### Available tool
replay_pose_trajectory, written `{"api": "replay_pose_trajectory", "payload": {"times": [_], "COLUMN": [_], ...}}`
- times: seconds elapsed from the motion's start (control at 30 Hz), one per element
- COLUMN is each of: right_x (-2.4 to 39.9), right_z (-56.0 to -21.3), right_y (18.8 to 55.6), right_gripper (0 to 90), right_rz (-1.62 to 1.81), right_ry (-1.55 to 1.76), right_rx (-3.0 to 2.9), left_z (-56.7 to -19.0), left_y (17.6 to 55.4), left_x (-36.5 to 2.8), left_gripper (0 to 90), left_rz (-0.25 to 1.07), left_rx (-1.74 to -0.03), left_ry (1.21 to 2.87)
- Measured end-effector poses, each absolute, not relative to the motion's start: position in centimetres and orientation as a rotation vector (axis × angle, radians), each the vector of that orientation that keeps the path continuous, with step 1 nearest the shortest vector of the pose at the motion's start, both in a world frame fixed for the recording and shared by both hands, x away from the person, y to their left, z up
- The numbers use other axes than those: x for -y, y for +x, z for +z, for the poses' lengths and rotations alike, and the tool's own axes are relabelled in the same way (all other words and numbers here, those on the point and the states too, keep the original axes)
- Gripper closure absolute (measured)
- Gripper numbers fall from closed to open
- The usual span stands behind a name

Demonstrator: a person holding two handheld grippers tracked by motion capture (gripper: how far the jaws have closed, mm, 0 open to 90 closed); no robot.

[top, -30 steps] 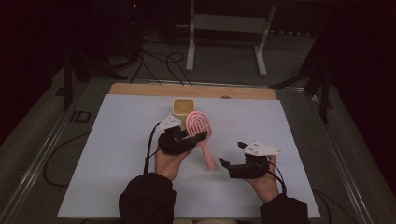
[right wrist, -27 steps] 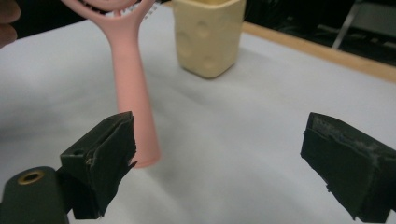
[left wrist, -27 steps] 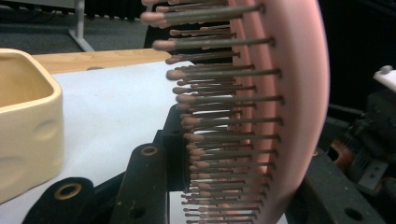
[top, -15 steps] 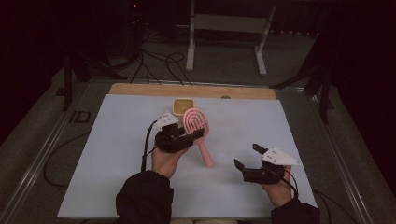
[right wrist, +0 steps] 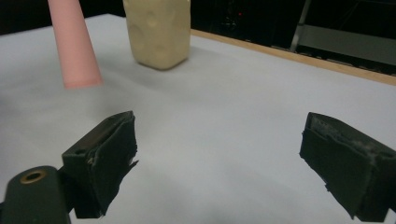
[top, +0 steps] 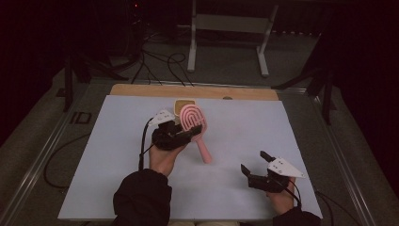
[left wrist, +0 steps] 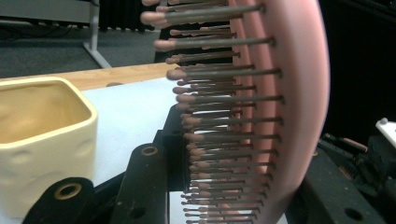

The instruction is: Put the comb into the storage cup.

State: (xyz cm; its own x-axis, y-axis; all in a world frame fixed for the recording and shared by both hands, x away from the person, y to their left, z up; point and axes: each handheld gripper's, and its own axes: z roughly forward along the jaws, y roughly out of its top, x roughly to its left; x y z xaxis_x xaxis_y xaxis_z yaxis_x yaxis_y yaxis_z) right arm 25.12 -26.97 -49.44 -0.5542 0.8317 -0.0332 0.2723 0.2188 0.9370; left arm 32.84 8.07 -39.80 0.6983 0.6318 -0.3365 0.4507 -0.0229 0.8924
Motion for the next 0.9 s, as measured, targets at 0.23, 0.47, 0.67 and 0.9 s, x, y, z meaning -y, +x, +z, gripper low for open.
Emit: {"api": "replay_pose_trajectory", "payload": {"times": [0.23, 0.47, 0.67, 0.9], "right_x": [27.1, 27.3, 27.0, 27.0], "right_z": [-49.7, -49.9, -50.0, -50.0], "right_y": [25.0, 25.0, 25.0, 24.9], "right_gripper": [12.2, 11.4, 10.8, 10.9], "right_rz": [1.336, 1.333, 1.315, 1.302], "right_ry": [1.004, 1.021, 1.034, 1.036], "right_rx": [-1.947, -1.95, -1.96, -1.954], "left_z": [-39.4, -38.3, -37.6, -36.5], "left_y": [33.3, 33.4, 33.8, 34.0], "left_x": [-8.5, -8.7, -9.0, -9.4], "left_gripper": [64.2, 64.2, 64.2, 64.2], "left_rz": [0.169, 0.195, 0.219, 0.246], "left_rx": [-0.89, -0.869, -0.863, -0.863], "left_ry": [1.642, 1.652, 1.662, 1.642]}}
